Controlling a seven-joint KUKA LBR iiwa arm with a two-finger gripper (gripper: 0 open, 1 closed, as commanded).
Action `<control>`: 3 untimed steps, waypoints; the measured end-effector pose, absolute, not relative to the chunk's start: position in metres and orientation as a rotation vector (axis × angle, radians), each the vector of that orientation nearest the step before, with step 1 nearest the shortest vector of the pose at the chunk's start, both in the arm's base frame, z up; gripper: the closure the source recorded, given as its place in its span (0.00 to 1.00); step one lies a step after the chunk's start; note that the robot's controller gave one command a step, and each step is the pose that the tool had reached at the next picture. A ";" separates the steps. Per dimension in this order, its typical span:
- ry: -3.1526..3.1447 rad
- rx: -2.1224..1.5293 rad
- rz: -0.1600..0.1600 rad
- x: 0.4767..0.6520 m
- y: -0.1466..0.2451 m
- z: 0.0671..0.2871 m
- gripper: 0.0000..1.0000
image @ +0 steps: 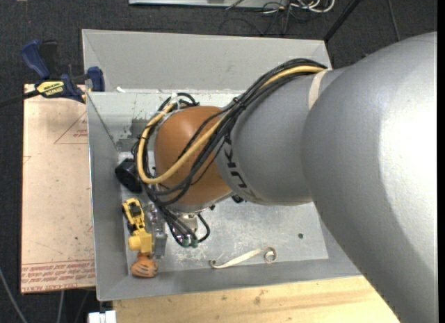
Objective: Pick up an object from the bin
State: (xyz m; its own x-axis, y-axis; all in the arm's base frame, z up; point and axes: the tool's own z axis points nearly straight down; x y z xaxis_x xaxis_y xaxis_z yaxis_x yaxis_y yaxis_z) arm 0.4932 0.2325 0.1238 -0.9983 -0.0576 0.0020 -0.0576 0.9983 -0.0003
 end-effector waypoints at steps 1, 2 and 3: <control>-3.137 -0.182 -0.002 0.496 0.234 0.127 0.00; -3.155 0.143 -0.010 0.497 0.242 0.109 0.00; -3.144 -0.163 0.015 0.502 0.244 0.083 1.00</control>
Offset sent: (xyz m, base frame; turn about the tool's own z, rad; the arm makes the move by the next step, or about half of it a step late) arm -0.0073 0.0185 -0.0538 -0.5798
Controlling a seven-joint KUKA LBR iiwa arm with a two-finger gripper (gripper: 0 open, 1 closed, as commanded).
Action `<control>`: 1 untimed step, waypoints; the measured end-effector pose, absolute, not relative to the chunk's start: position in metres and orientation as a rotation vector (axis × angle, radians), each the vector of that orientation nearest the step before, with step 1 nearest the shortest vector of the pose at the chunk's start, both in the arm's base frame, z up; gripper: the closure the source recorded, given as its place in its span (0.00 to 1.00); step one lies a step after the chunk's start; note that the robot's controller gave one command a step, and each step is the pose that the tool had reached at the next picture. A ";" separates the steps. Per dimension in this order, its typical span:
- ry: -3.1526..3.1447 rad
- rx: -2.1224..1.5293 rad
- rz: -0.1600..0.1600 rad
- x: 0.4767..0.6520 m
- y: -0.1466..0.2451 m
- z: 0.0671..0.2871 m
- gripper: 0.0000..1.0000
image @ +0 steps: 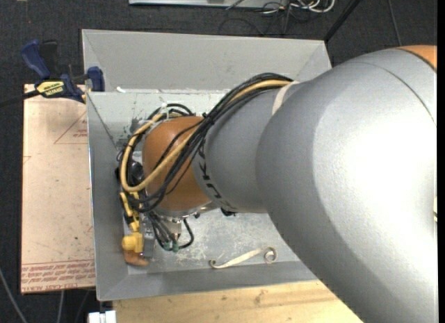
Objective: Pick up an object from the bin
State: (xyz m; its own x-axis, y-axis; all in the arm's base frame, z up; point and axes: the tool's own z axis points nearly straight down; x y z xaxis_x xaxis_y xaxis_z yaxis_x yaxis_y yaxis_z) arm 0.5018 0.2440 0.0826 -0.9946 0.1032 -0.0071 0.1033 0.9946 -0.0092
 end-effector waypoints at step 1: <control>3.131 0.163 -0.015 0.502 0.244 0.083 1.00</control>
Offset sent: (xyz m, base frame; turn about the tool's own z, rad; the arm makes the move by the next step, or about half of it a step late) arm 0.0000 0.0001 0.0551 0.0000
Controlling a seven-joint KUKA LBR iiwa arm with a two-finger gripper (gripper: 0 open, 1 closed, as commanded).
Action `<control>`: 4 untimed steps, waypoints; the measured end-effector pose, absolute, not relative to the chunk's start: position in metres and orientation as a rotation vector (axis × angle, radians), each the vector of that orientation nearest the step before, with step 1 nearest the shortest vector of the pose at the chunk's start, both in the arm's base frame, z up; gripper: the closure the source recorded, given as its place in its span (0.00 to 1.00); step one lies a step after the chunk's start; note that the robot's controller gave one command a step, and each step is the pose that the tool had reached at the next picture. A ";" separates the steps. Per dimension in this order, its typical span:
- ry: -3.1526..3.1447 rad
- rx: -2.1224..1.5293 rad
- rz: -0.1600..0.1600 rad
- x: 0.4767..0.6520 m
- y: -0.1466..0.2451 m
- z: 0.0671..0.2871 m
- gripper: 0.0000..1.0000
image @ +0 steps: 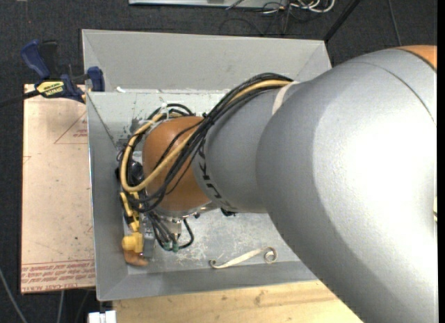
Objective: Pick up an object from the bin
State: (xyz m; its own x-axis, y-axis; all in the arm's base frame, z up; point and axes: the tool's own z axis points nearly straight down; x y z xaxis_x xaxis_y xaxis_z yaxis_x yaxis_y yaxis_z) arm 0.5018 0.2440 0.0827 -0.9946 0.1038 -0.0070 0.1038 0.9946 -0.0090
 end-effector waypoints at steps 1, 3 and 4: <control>3.132 0.165 -0.015 0.501 0.243 0.086 1.00; 3.129 0.167 0.003 0.502 0.245 0.113 1.00; 3.137 0.166 0.000 0.500 0.245 0.129 1.00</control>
Offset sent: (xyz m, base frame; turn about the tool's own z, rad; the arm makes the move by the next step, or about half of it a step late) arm 0.0000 -0.0001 0.0228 0.0000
